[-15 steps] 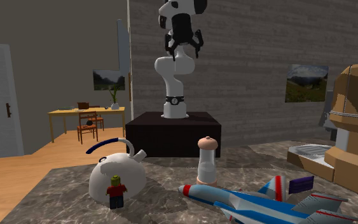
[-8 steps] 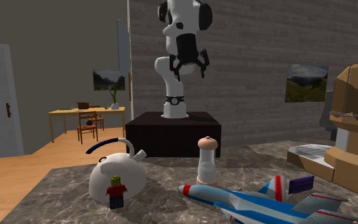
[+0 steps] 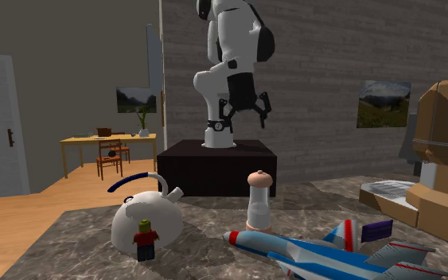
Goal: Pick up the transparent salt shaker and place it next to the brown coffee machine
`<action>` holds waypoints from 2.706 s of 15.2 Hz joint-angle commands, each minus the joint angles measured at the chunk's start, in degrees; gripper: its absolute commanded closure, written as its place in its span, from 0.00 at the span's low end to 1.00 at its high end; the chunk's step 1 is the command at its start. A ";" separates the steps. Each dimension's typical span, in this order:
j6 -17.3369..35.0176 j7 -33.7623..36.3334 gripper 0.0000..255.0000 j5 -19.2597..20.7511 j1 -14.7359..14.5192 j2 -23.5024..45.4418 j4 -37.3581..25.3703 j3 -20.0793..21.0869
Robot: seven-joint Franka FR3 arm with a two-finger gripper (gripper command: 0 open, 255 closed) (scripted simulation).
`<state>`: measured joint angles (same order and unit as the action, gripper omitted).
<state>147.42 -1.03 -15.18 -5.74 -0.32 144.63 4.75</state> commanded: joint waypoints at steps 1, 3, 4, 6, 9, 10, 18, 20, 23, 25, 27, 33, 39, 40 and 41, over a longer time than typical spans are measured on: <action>3.23 -0.30 0.00 -0.85 -0.38 5.24 -1.99 0.38; 5.94 -0.70 0.00 -1.64 -0.60 10.11 -4.05 0.77; 7.18 -0.88 0.00 -1.99 -0.70 12.54 -5.19 0.96; 9.44 -1.17 0.00 -2.57 -0.85 17.38 -7.68 1.36; 11.69 -1.53 0.00 -3.09 -0.95 21.30 -9.35 1.76; 12.32 -1.66 0.00 -3.23 -0.96 22.13 -9.57 1.89; 15.10 -2.18 0.00 -3.80 -0.97 26.00 -10.71 2.45; 15.10 -2.18 0.00 -3.80 -0.97 26.00 -10.72 2.45; 15.09 -2.18 0.00 -3.80 -0.97 25.99 -10.71 2.45; 15.09 -2.18 1.00 -3.80 -0.97 25.99 -10.71 2.45; 15.10 -2.18 1.00 -3.80 -0.97 26.00 -10.71 2.45; 15.10 -2.18 1.00 -3.80 -0.97 26.00 -10.72 2.45; 11.31 -0.79 1.00 -2.86 -1.56 21.12 -9.63 1.62; 10.65 -0.55 1.00 -2.69 -1.64 20.32 -9.50 1.50; 9.99 -0.31 1.00 -2.50 -1.72 19.54 -9.37 1.37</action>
<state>158.14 -1.61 -17.90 -7.36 19.98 135.21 6.28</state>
